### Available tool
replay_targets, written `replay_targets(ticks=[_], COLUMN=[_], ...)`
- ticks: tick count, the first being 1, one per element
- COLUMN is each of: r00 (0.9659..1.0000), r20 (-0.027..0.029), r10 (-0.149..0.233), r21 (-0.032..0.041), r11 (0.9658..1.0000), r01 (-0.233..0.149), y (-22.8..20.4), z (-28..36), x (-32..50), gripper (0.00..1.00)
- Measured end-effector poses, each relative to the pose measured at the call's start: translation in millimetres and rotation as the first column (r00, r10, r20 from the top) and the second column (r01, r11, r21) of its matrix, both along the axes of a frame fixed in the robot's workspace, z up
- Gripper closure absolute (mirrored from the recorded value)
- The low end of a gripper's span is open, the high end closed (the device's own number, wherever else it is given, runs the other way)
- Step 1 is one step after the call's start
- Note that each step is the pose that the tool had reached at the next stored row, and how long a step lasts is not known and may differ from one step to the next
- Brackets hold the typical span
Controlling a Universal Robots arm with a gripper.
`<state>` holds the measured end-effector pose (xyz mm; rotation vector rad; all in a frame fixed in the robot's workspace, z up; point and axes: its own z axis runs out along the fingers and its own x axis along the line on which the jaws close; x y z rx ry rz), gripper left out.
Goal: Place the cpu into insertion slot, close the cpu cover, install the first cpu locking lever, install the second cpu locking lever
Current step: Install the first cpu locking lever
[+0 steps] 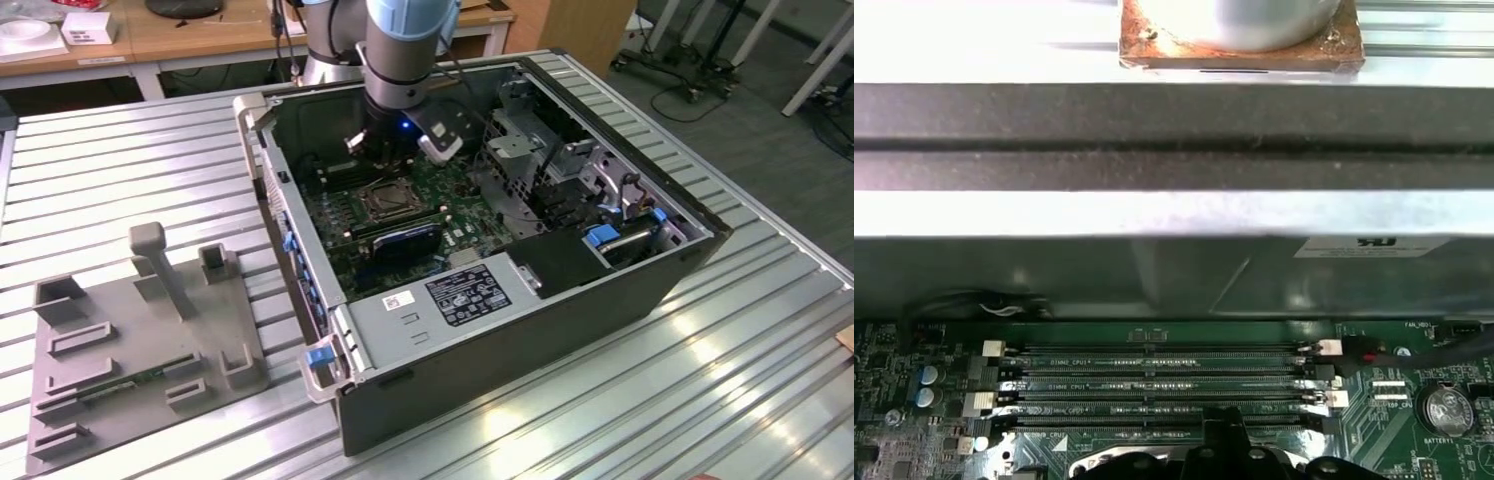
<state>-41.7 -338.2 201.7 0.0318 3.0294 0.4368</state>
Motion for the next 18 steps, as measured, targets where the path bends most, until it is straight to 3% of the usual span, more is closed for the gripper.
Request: replay_targets(ticks=[6, 18], r00=[1.0, 1.0], r20=[0.0, 0.0], r10=[0.0, 0.0], r21=[0.0, -0.0001], r11=[1.0, 1.0], r01=[0.0, 0.0], y=[4.5, 3.1], z=[-0.3, -0.4], x=[0.0, -0.1], gripper=[0.89, 0.89])
